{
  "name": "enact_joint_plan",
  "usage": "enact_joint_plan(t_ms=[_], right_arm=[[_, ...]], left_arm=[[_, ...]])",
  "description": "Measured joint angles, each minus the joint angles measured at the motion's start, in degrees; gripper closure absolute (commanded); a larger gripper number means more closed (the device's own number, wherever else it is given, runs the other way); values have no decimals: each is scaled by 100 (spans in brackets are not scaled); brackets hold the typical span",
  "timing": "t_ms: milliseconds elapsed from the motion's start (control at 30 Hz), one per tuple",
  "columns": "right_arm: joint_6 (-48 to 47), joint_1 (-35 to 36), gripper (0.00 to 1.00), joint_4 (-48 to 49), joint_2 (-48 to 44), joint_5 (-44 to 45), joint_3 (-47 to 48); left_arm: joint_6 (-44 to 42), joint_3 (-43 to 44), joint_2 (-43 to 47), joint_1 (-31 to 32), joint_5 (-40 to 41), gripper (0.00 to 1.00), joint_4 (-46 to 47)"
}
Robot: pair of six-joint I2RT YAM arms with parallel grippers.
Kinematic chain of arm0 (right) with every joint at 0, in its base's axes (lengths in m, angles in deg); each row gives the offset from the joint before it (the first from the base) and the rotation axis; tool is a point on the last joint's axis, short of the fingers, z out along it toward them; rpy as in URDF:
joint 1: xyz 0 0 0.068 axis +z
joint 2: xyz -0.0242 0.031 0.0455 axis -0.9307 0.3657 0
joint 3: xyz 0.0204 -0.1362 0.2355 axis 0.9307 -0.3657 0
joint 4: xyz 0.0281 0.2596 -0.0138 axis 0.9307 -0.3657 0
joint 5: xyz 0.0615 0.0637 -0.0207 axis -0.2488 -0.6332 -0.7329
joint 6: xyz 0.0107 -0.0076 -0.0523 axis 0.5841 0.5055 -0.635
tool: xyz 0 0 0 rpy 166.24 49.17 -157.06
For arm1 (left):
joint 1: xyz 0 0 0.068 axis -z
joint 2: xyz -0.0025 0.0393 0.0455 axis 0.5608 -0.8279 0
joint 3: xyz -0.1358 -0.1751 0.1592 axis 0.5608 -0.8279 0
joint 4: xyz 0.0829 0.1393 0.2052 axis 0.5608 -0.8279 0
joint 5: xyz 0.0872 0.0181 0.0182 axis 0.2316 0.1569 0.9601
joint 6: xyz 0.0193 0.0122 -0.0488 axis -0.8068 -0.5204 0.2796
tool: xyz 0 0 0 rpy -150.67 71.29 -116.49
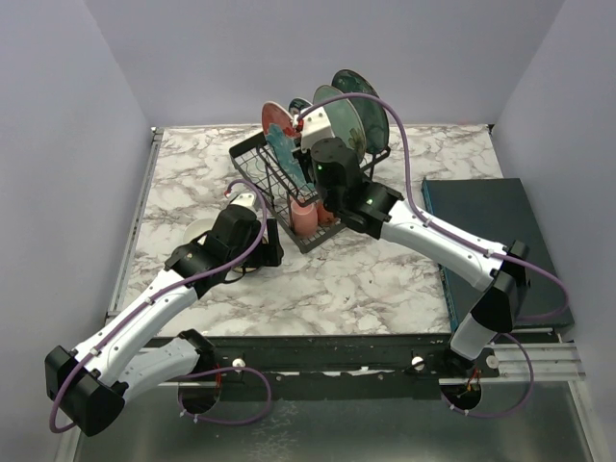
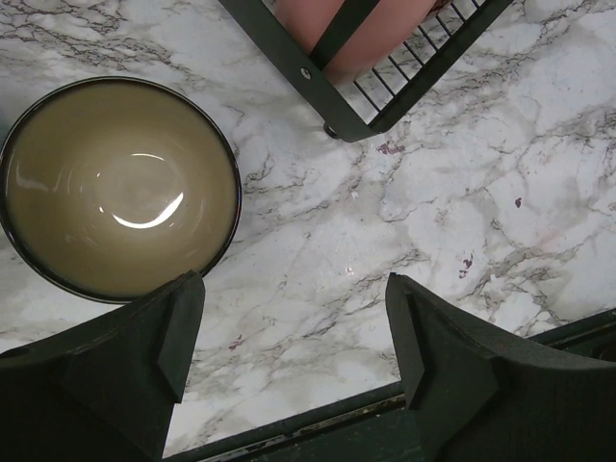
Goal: Load the mixed dishes into the dish rack
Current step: Insert the plate into the dish rack.
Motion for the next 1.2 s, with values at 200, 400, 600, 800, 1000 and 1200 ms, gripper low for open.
enact_joint_plan(t_ms=[200, 400, 600, 800, 1000, 1200], right_arm=[[118, -9, 52, -13, 0, -162, -35], [210, -11, 46, -55, 0, -278, -39], [348, -11, 43, -177, -162, -431, -39], [476, -11, 40, -197, -468, -555, -35], [678, -11, 38, -345, -538, -667, 7], [979, -11, 38, -520, -669, -1012, 7]], left_arm=[[2, 0, 0, 0, 0, 17, -2], [0, 0, 0, 0, 0, 17, 0], [0, 0, 0, -11, 0, 17, -2], [2, 0, -2, -37, 0, 17, -2], [0, 0, -2, -48, 0, 17, -2], [2, 0, -2, -48, 2, 15, -2]])
